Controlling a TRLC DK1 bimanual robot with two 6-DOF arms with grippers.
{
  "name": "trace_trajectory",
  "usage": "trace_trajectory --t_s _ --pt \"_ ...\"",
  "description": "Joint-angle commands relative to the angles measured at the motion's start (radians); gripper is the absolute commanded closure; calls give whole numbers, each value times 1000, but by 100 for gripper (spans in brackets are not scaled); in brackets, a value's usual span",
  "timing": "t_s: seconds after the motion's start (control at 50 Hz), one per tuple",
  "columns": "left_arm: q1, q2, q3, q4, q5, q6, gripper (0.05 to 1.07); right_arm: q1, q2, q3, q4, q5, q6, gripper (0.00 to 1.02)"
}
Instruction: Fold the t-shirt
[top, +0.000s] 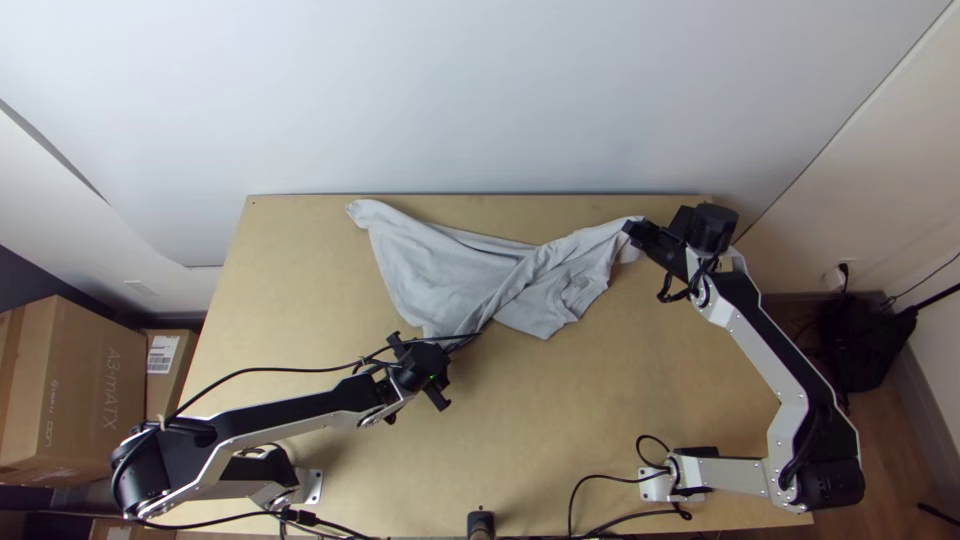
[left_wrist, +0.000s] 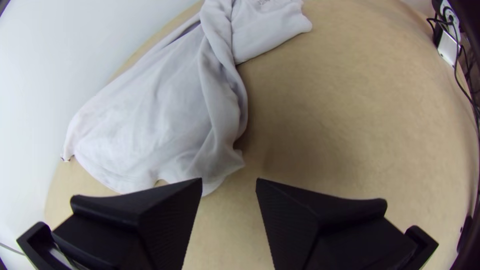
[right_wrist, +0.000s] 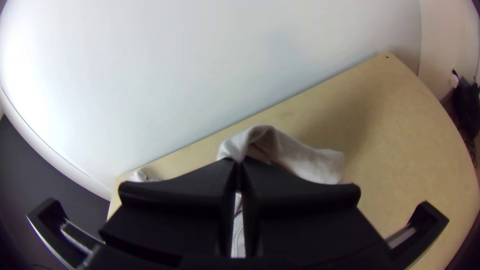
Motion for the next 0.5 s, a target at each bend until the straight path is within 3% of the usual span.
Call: trace_trajectory --t_s 0.0,0.48 --pt "-7 40 35 17 -17 -36 52 9 -45 -48 60 6 37 100" --pt "41 149 109 27 -38 -59 52 35 -77 -78 61 6 40 100"
